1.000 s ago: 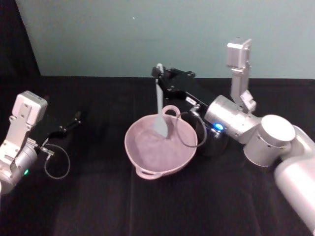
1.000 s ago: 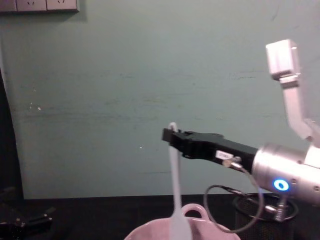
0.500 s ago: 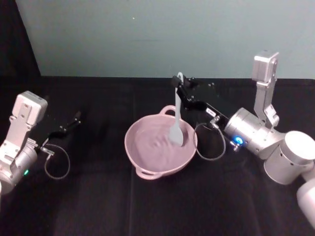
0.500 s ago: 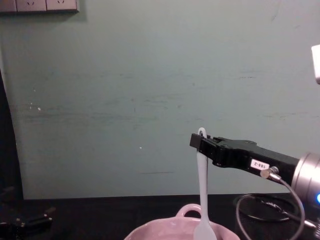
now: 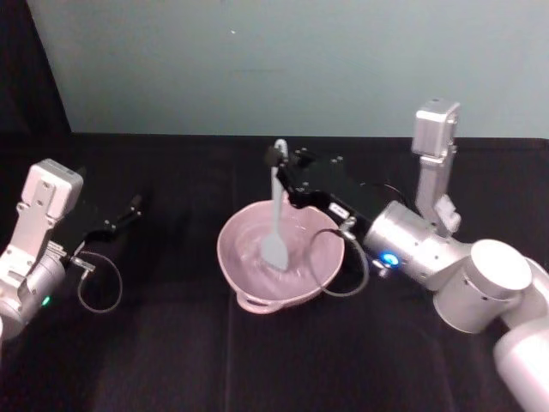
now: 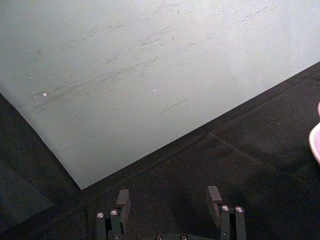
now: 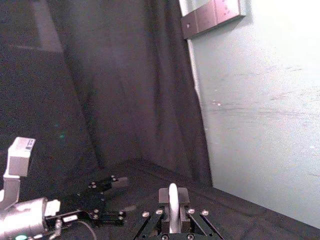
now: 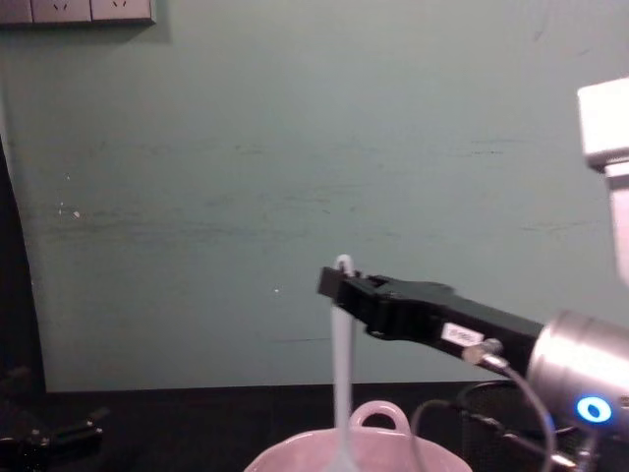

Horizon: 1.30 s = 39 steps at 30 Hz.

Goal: Use the one hand to pick up the spoon and stir the clear water in the bowl.

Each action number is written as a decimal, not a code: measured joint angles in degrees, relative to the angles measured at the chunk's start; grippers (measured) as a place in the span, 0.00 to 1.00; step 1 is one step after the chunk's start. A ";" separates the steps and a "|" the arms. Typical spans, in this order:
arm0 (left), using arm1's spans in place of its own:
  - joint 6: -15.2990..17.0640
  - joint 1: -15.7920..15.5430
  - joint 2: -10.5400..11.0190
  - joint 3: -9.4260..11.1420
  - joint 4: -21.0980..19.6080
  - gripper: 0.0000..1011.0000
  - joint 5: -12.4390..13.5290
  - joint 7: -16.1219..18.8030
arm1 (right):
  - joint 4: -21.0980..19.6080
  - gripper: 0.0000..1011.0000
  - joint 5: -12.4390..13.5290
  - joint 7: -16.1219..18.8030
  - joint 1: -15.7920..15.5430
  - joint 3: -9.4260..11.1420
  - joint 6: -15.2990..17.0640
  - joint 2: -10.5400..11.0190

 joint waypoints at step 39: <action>0.00 0.00 0.00 0.00 0.00 1.00 0.00 0.00 | 4.82 0.11 -2.04 -3.05 2.78 2.90 -1.16 -1.63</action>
